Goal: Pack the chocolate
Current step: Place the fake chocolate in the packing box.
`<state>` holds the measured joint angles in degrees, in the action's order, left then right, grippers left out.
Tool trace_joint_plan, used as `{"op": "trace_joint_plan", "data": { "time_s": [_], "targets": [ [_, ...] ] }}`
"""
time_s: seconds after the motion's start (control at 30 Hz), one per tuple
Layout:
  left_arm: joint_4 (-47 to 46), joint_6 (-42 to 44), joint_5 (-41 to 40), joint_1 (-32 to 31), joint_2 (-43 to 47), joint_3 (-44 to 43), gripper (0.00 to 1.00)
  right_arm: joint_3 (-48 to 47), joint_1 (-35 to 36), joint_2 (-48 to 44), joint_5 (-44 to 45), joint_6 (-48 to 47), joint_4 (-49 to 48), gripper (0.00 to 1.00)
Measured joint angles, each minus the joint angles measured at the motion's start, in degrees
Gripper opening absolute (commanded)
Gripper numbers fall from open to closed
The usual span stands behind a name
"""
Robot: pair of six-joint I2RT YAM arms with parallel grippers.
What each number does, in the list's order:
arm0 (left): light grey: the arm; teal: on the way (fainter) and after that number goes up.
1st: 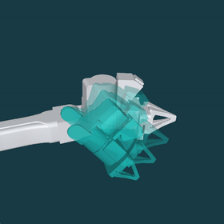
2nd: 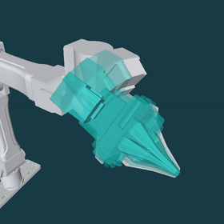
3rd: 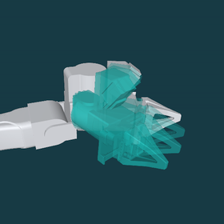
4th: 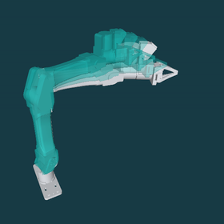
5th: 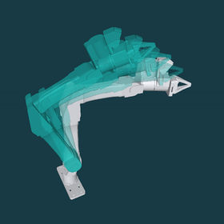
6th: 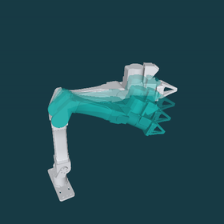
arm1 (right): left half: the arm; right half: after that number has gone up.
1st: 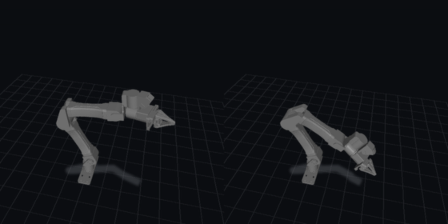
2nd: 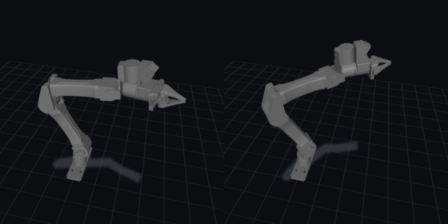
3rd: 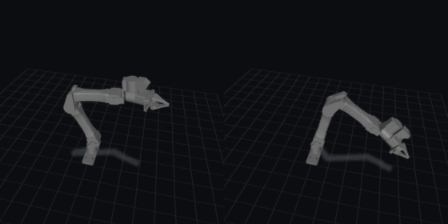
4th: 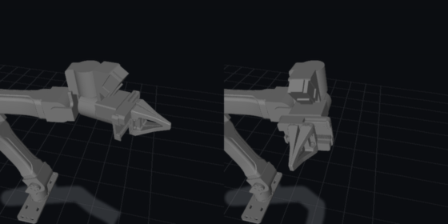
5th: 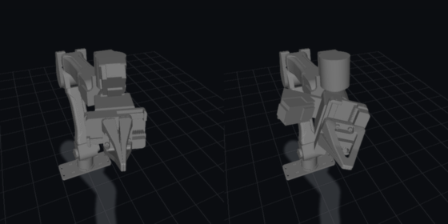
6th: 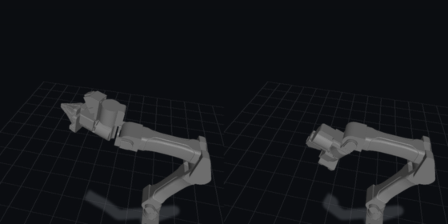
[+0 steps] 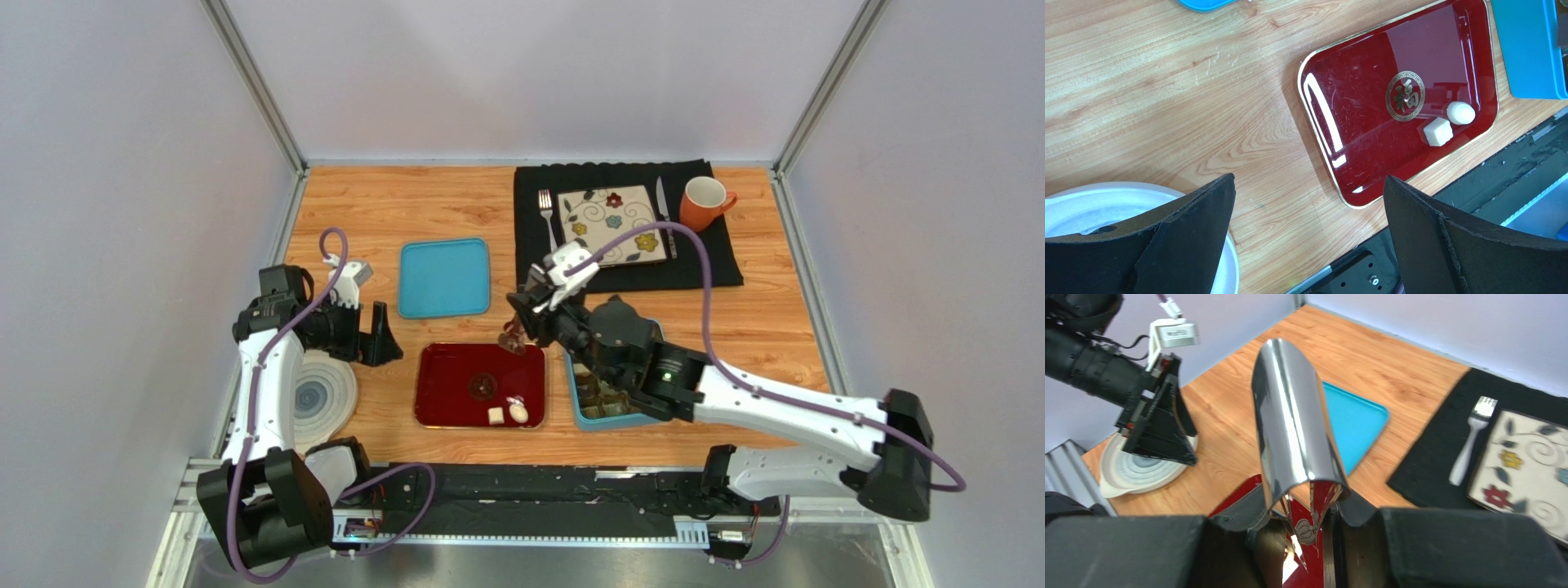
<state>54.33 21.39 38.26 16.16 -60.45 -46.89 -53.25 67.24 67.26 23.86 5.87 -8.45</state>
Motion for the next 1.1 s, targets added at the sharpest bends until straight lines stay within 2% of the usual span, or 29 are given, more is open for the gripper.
{"op": "trace_joint_plan", "data": {
  "time_s": [0.27, 0.67, 0.87, 1.1],
  "targets": [
    [0.3, 0.0, 0.5, 0.0, 0.0, -0.4, 0.99, 7.0, -1.3, -18.3, 7.4, 1.3, 16.1, 0.19],
    [0.2, -0.2, 1.8, 0.0, 0.0, -0.4, 0.99, 7.5, -1.5, -24.7, 16.6, 12.1, 38.3, 0.19],
    [0.2, -0.2, 2.0, 0.0, -0.1, -0.4, 0.99, 8.0, -1.5, -27.3, 18.6, 14.6, 40.9, 0.23],
    [0.2, -0.2, 1.9, 0.0, -0.1, -0.4, 0.99, 9.8, -1.5, -26.1, 18.7, 15.3, 41.0, 0.33]
  ]
}}
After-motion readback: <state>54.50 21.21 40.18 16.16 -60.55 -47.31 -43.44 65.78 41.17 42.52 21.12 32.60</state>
